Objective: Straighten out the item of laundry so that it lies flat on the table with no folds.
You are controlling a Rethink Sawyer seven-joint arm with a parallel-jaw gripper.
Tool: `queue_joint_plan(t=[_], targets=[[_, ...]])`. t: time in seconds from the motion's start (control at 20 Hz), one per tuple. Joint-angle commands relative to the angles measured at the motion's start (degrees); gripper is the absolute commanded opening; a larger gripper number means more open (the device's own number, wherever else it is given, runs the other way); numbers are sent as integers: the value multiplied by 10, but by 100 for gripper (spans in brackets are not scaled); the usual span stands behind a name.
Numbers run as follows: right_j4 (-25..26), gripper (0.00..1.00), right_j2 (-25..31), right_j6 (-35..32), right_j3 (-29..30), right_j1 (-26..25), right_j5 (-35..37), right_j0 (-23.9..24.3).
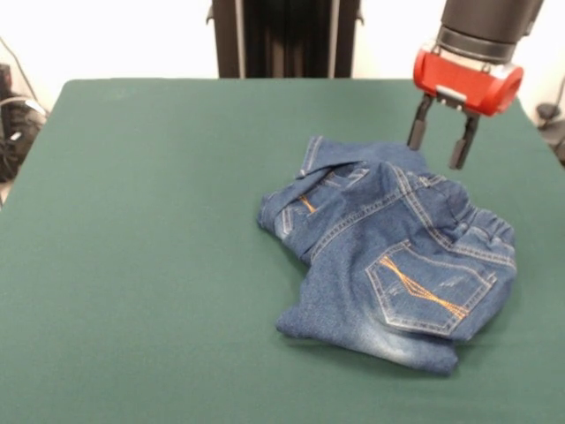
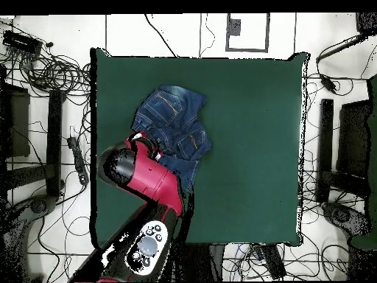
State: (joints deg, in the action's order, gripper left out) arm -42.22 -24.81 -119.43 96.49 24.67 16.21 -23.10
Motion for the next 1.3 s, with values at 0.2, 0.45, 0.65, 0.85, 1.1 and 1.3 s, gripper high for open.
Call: queue_joint_plan(t=[0.2,0.45,0.65,0.85,1.1,1.3], targets=[[-1,100,52,-128,-7,-47,-3,8],[-6,100,50,-135,-19,-79,-61,4],[-14,100,54,-143,-22,-87,-77,4],[-21,100,56,-146,-21,-84,-73,4],[-27,100,76,-148,-15,-79,-85,13],[-22,100,106,-135,-7,-75,-72,33]])
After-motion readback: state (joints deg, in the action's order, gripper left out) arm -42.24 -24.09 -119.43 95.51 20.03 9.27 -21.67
